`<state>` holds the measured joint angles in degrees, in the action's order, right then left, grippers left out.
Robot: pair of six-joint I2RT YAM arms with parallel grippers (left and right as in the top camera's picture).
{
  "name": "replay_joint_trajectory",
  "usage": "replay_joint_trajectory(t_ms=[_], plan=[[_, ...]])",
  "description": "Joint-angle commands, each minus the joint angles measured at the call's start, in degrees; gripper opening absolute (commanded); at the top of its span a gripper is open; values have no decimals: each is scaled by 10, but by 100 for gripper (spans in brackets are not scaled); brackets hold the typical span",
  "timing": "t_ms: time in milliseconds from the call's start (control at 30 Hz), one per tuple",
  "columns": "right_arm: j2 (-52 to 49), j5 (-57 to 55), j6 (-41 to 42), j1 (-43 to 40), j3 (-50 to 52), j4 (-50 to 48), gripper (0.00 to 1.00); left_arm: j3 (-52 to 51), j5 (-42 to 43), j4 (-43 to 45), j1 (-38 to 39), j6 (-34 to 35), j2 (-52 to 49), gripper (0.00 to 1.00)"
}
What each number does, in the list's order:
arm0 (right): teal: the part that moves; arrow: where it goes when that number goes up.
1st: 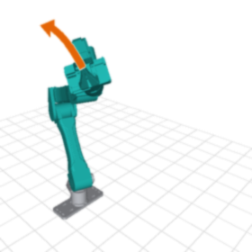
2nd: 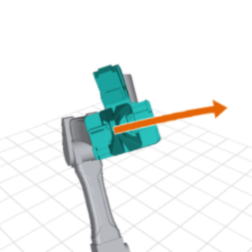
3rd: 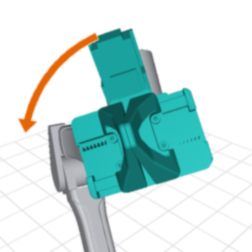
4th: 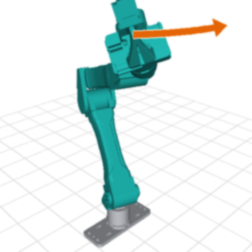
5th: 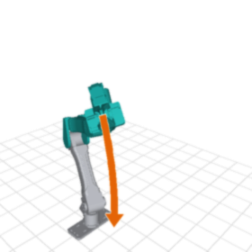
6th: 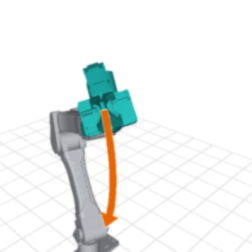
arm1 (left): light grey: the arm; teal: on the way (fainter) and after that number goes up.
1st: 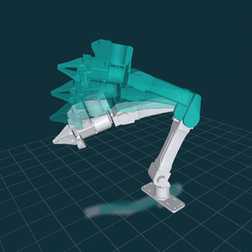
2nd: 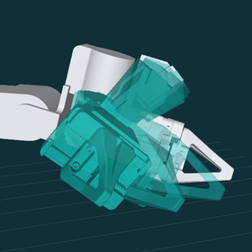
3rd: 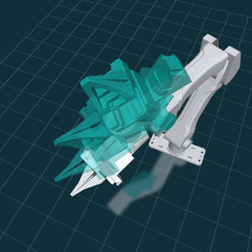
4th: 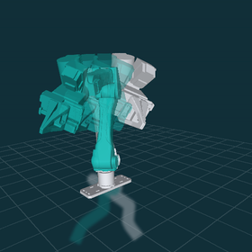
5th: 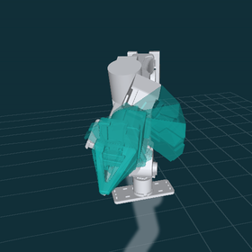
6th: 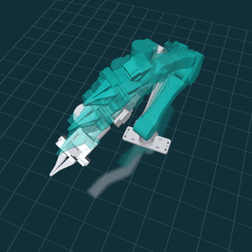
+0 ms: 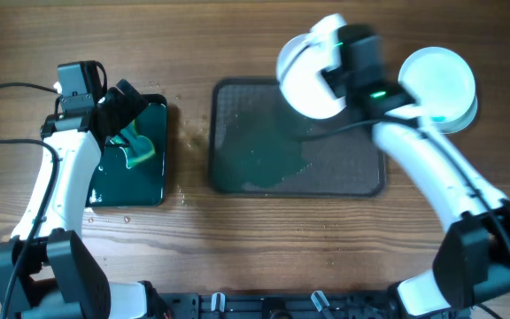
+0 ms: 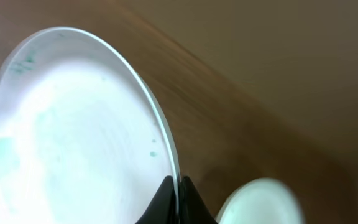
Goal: Clean dirty plates on tray and stack at the side
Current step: 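Lower the plate onto the side stack and open the right gripper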
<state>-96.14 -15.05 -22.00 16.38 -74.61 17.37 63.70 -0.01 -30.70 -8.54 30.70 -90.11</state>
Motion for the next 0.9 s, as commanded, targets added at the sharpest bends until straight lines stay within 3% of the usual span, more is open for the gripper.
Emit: replay_joint_trajectory(t_ms=[0,67,267,500,533,600,700,800,867], plan=[[23,317,203,-162,-5,14,4,0,6,0,-3,-2,4,100],[10,401,265,-257,-5,25,4,0,7,0,-3,-2,4,100],[-47,406,400,-452,-5,47,4,0,6,0,-3,-2,4,100],[-114,353,402,-491,-5,15,4,0,7,0,-3,-2,4,100],[-125,356,405,-490,-5,5,7,0,6,0,-3,-2,4,100],[-141,356,417,-490,-5,-11,24,0,7,0,-3,-2,4,100],[-148,357,416,-490,-5,-17,28,0,6,0,-3,-2,4,100],[-142,411,416,-490,-5,-14,49,0,6,0,-3,-2,4,100],[-130,435,419,-490,-5,-1,53,0,7,0,-3,-2,4,100]])
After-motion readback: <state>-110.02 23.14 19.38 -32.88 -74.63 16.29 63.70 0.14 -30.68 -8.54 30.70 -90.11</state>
